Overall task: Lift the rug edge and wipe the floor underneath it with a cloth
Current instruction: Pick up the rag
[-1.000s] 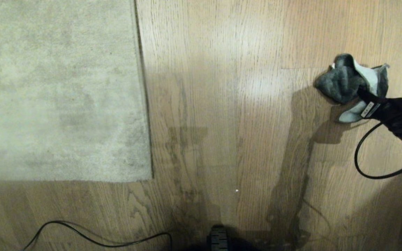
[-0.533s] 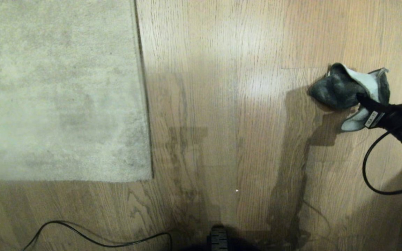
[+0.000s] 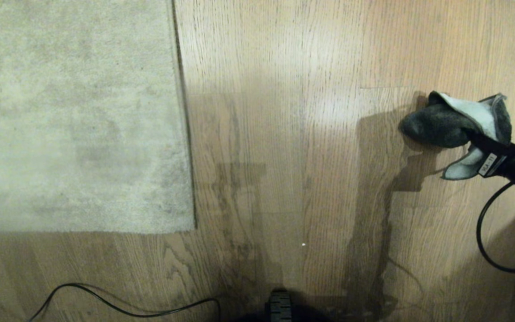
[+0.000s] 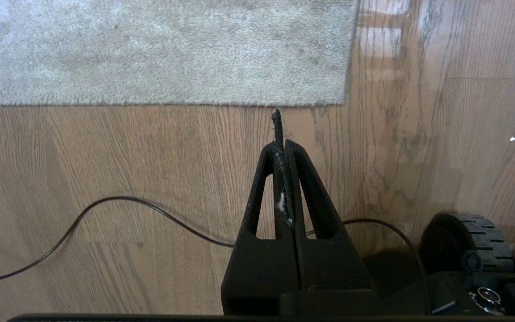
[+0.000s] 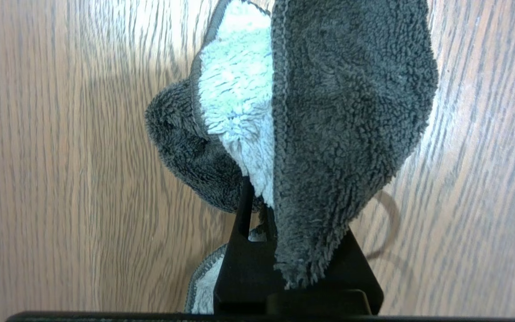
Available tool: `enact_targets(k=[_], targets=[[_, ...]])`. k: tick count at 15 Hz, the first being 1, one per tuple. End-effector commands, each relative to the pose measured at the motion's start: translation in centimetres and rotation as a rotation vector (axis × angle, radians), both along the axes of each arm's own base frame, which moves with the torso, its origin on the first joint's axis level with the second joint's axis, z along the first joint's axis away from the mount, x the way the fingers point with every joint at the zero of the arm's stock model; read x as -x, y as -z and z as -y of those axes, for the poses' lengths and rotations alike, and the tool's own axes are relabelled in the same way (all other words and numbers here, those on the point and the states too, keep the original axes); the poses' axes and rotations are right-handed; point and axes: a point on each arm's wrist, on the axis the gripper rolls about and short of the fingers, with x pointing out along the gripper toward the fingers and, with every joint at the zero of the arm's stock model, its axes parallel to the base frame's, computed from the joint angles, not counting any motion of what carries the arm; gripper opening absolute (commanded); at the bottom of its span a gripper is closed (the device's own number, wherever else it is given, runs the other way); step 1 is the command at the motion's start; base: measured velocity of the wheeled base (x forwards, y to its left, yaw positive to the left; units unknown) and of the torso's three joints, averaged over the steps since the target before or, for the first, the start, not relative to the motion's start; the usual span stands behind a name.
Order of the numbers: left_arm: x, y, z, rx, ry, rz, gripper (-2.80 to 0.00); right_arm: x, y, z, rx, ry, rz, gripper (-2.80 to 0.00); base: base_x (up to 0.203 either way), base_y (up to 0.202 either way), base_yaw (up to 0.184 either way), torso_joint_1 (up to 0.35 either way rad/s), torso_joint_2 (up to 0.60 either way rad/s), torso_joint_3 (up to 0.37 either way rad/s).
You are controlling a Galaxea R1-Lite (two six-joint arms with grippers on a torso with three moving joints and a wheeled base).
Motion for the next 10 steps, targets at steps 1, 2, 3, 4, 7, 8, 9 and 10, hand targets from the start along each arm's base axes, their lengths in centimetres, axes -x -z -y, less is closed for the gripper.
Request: enact_targets(k=[1, 2, 3, 4, 7, 8, 9, 10], targets=[[0.0, 0.0, 0.0, 0.0, 0.0, -0.002, -2.8, 0.7, 0.0, -0.2, 0.026, 0.003, 0.007, -2.8, 0.0, 0.0, 0.0, 0.0, 0.0, 0.0], [0.0, 0.0, 0.0, 0.0, 0.0, -0.002, -2.8, 1.1, 0.1, -0.3, 0.027, 0.004, 0.002, -2.8, 0.0, 0.0, 0.0, 0.0, 0.0, 0.0], [0.0, 0.0, 0.0, 0.0, 0.0, -0.002, -2.8, 1.4, 0.2, -0.4, 0.027, 0.004, -0.004, -2.8, 0.0, 0.0, 0.0, 0.0, 0.0, 0.0], [0.0, 0.0, 0.0, 0.0, 0.0, -0.002, -2.8, 1.7, 0.6, -0.4, 0.027, 0.005, -0.02, -2.8, 0.0, 0.0, 0.0, 0.0, 0.0, 0.0], [0.0, 0.0, 0.0, 0.0, 0.0, -0.002, -2.8, 2.9, 0.8, -0.8, 0.043, 0.01, -0.033, -2.8, 0.0, 0.0, 0.0, 0.0, 0.0, 0.0], [0.0, 0.0, 0.0, 0.0, 0.0, -0.002, -2.8, 3.4, 1.2, -0.9, 0.04, 0.01, -0.047, -2.8, 0.0, 0.0, 0.0, 0.0, 0.0, 0.0], [0.0, 0.0, 0.0, 0.0, 0.0, -0.002, -2.8, 3.9, 1.6, -1.0, 0.043, 0.012, -0.058, -2.8, 0.0, 0.0, 0.0, 0.0, 0.0, 0.0], [0.0, 0.0, 0.0, 0.0, 0.0, -0.002, -2.8, 4.3, 1.8, -1.1, 0.053, 0.014, -0.06, -2.8, 0.0, 0.0, 0.0, 0.0, 0.0, 0.0]])
